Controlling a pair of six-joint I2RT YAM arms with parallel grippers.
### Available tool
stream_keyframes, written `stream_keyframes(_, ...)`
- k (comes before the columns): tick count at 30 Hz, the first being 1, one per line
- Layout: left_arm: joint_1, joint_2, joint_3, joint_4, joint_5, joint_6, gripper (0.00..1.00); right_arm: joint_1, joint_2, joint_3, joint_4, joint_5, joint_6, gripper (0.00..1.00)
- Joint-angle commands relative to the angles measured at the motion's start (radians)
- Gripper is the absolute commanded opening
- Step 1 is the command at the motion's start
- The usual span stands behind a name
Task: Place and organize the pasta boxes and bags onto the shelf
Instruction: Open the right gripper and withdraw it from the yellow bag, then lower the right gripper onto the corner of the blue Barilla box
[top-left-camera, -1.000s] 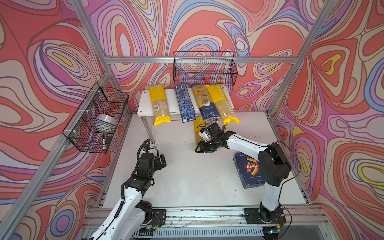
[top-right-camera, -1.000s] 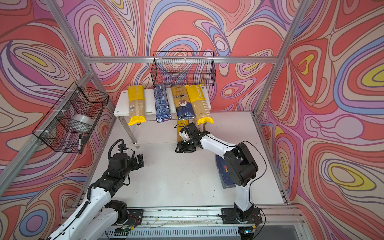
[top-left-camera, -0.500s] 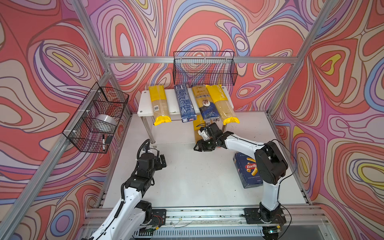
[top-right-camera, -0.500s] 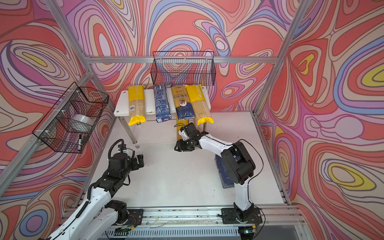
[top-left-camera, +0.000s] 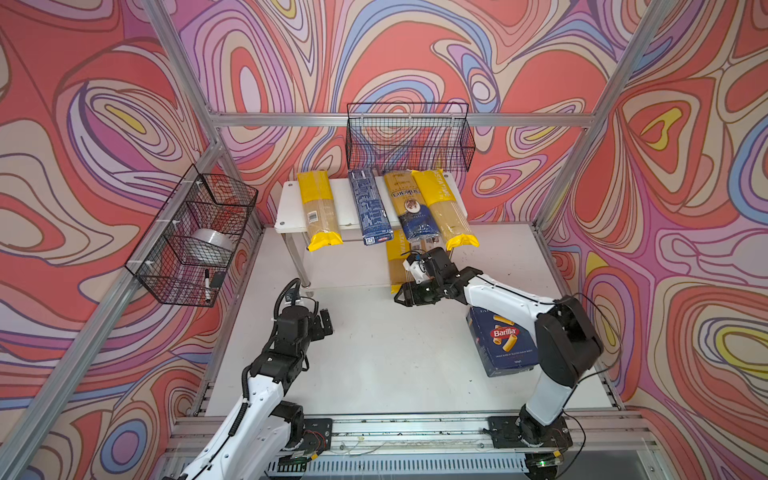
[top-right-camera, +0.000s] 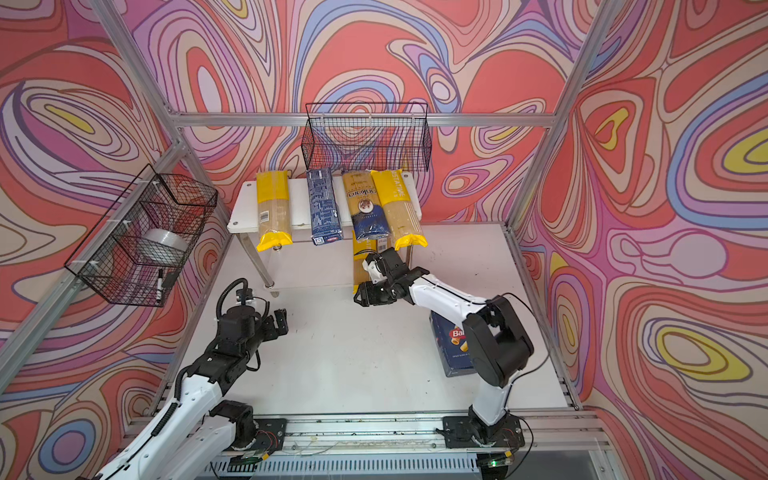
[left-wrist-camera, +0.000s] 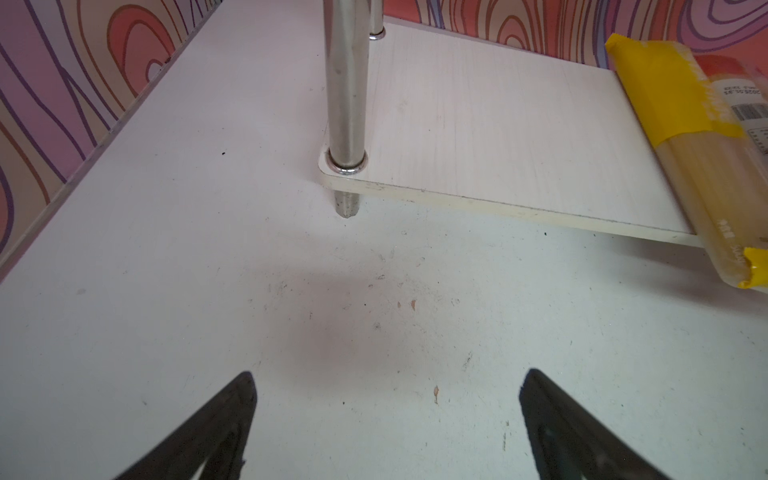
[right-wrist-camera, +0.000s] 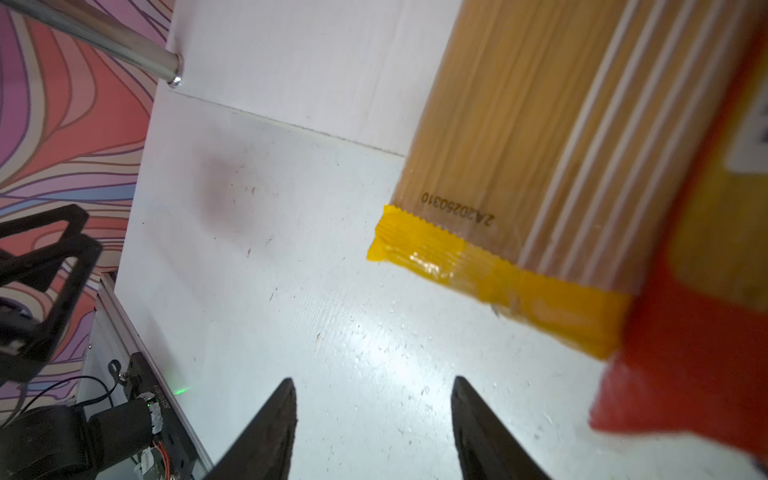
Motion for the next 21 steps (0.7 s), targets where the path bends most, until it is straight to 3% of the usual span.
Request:
stream_keyframes(1, 0.006, -0.017, -0.013, -0.014, 0.014, 0.001, 1.0, 0.017, -0.103, -0.049, 0.039, 0.053, -0.007, 0.62)
stream_keyframes(6, 0.005, -0.052, -0.029, -0.015, 0.002, -0.007, 1.0, 0.05, -0.188, -0.095, -0.031, 0.121, -0.005, 0.66)
stream_keyframes(11, 0.006, -0.09, -0.045, -0.011, 0.007, -0.007, 1.0, 0.062, -0.366, -0.239, -0.025, 0.246, 0.089, 0.66)
stream_keyframes(16, 0.007, -0.116, -0.059, -0.006, 0.012, -0.007, 1.0, 0.061, -0.628, -0.424, -0.027, 0.474, 0.196, 0.67)
stream_keyframes(21, 0.006, -0.109, -0.056, 0.0, 0.019, -0.001, 1.0, 0.061, -0.837, -0.519, -0.135, 0.699, 0.284, 0.68)
